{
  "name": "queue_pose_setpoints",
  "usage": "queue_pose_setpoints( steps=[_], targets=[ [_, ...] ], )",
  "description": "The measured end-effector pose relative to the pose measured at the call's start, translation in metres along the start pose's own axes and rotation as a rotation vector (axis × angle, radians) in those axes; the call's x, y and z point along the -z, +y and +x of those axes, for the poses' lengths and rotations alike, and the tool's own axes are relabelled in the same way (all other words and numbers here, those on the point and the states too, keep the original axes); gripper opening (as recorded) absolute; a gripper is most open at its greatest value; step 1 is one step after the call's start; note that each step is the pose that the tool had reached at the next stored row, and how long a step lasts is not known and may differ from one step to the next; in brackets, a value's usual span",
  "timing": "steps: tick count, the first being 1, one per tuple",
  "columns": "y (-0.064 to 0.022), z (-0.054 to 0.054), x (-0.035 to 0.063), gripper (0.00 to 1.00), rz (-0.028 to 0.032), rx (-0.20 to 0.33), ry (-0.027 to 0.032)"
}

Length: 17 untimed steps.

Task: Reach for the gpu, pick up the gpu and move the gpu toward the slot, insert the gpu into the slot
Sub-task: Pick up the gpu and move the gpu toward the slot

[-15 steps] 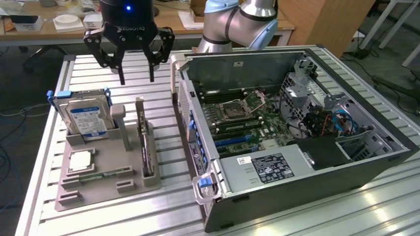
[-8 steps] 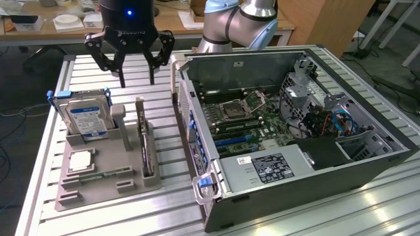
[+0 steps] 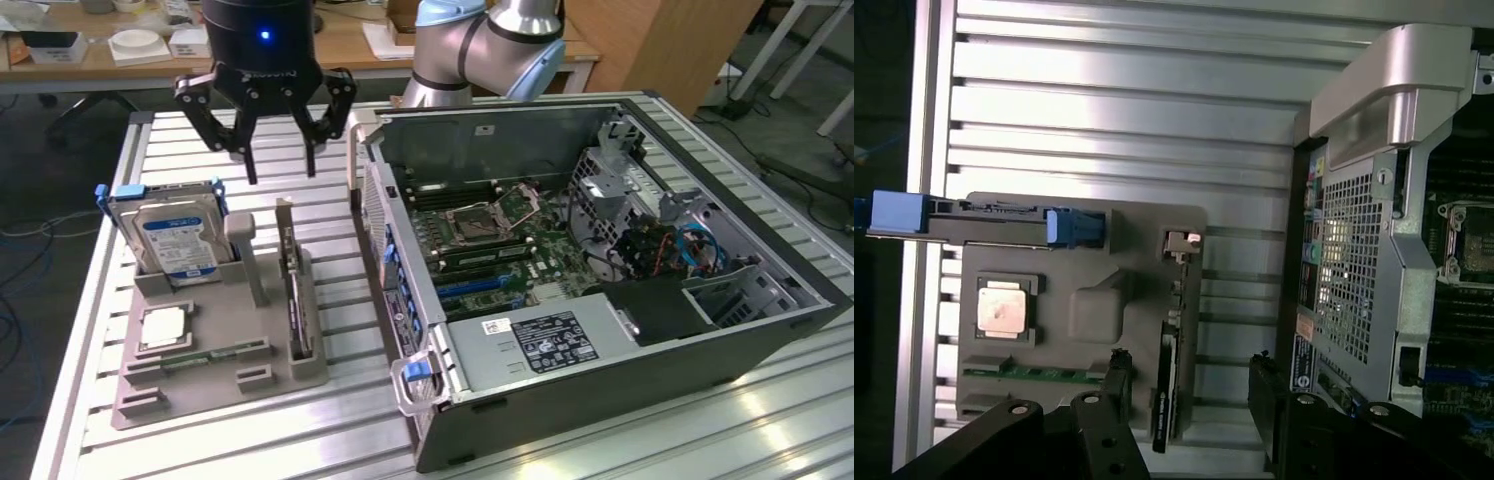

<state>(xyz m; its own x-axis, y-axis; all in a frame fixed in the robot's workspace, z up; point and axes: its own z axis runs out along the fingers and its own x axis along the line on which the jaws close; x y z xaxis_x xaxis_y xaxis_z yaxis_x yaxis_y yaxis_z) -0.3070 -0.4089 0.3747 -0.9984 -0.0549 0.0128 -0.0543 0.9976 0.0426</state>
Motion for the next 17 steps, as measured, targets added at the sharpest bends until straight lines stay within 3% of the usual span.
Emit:
queue_pose_setpoints(
  steps=[5,17],
  targets=[
    [-0.0003,0.000,-0.0060,0.59,0.0006,-0.003,-0.0101],
    [-0.0010,0.000,-0.0218,0.59,0.0008,-0.002,-0.0138]
  ],
)
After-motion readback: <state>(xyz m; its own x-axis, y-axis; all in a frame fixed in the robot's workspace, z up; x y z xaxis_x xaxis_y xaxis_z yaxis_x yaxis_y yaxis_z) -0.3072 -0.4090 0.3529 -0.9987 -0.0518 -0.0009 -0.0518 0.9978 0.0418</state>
